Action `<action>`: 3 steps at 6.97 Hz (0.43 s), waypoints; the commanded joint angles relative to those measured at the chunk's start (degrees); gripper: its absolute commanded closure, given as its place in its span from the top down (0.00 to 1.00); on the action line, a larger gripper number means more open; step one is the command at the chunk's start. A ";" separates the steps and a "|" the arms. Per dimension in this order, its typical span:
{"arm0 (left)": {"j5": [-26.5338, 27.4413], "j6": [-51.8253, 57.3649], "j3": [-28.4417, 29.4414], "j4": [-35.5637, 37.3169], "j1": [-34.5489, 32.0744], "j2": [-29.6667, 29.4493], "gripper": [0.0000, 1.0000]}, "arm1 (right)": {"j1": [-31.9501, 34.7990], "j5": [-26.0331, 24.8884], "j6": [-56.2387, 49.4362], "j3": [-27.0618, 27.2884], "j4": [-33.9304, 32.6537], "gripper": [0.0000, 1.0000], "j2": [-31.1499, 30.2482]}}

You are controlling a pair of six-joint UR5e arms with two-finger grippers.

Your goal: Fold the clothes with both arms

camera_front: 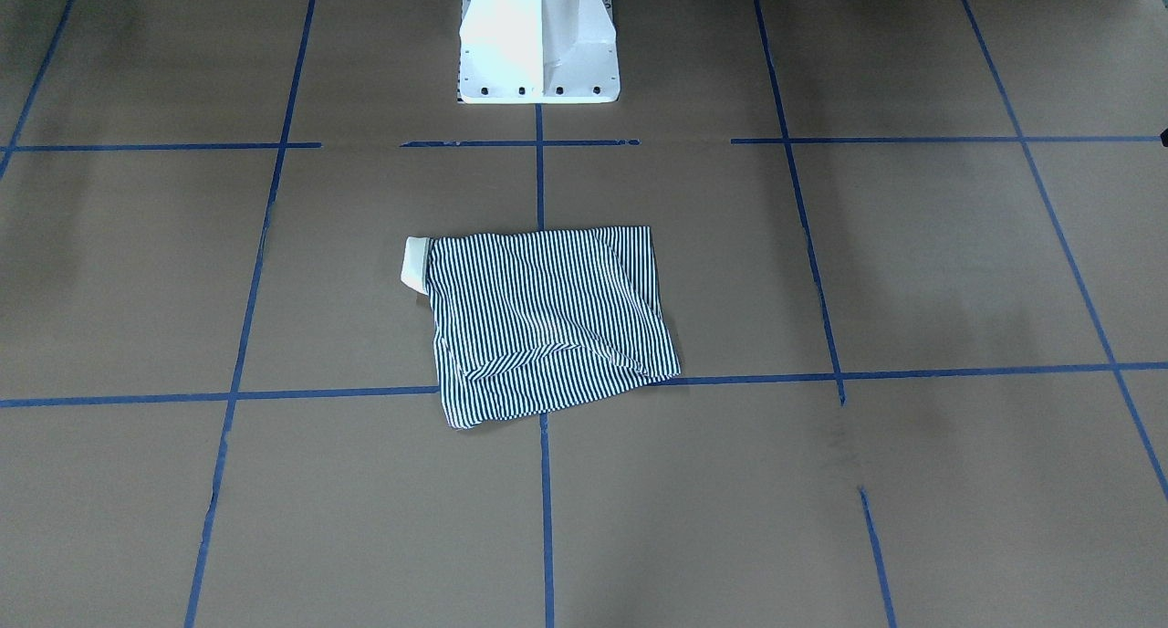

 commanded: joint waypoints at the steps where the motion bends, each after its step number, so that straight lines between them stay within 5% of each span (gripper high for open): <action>1: 0.27 -0.01 0.18 -0.10 0.00 -0.13 1.00 | 0.00 0.00 0.00 -0.07 0.07 1.00 -0.08; 3: 0.27 0.08 0.18 -0.10 0.09 -0.30 1.00 | 0.00 -0.09 -0.09 -0.15 0.07 1.00 -0.08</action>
